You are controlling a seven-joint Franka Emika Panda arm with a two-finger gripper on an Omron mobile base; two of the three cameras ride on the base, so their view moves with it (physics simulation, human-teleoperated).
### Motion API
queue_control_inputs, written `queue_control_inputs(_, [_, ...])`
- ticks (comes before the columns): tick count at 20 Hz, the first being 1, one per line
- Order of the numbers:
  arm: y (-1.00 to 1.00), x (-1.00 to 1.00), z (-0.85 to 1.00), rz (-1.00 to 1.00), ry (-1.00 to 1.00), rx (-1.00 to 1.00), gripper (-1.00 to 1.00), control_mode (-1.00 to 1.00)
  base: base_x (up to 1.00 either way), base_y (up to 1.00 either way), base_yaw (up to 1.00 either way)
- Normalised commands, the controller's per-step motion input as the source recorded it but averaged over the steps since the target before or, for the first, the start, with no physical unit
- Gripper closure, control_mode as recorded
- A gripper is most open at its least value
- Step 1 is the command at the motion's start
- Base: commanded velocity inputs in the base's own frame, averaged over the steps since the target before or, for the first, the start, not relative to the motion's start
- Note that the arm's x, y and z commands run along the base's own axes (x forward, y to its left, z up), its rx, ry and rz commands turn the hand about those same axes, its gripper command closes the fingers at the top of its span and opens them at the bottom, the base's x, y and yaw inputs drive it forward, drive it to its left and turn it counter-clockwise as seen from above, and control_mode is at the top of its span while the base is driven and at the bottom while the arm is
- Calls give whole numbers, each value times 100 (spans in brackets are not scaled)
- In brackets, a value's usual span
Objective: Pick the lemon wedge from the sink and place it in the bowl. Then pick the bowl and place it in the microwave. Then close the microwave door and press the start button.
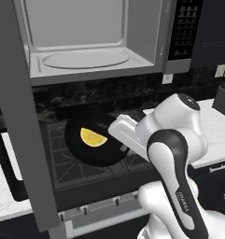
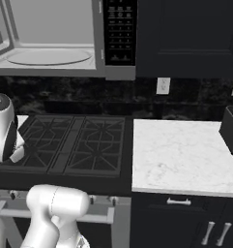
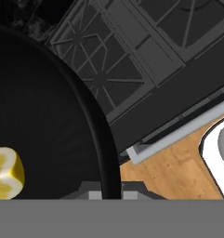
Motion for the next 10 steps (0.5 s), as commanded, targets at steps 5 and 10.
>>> queue_control_inputs(5, [0, 0, 0, 0, 0, 0, 100, 100, 10, 0, 11])
queue_control_inputs(10, [0, 0, 0, 0, 0, 0, 100, 100, 2, 0, 9])
